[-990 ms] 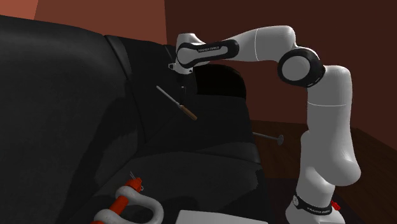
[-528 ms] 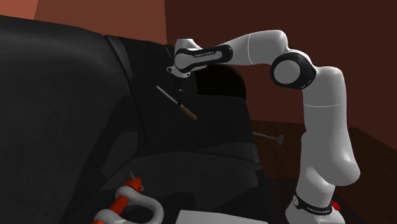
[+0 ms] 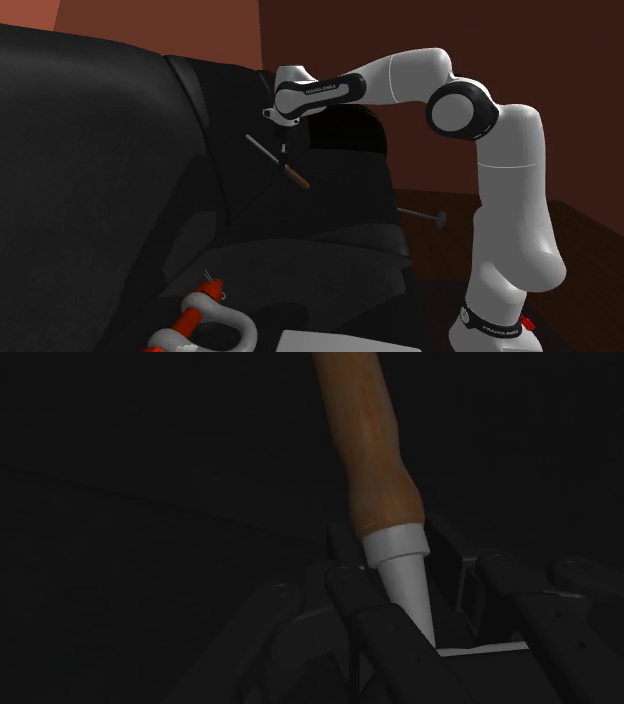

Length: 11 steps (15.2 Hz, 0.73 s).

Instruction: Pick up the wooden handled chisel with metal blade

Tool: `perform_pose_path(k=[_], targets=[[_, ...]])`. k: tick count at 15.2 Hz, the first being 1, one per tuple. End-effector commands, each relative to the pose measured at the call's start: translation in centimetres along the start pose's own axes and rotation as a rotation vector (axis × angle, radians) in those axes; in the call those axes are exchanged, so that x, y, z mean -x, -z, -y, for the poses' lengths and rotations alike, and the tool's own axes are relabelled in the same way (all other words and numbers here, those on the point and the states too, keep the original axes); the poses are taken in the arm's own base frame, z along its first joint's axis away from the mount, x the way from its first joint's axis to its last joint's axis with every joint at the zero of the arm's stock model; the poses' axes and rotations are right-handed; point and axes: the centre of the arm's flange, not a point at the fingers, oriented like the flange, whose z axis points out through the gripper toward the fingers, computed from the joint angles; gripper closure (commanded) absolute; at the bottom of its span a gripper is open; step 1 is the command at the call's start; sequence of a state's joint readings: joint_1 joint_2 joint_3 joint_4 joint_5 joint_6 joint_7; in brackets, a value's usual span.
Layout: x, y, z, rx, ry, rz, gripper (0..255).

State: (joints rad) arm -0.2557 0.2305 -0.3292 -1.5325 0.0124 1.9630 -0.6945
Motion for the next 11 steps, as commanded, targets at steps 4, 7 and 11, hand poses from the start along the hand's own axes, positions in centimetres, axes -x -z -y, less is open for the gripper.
perform_pose_path(k=[4,7,11], targets=[[0.0,0.0,0.0,0.000,0.000,0.001,255],[-0.1,1.0,-0.2,0.000,0.000,0.001,255],[-0.4,3.0,-0.6,0.000,0.000,0.001,255]])
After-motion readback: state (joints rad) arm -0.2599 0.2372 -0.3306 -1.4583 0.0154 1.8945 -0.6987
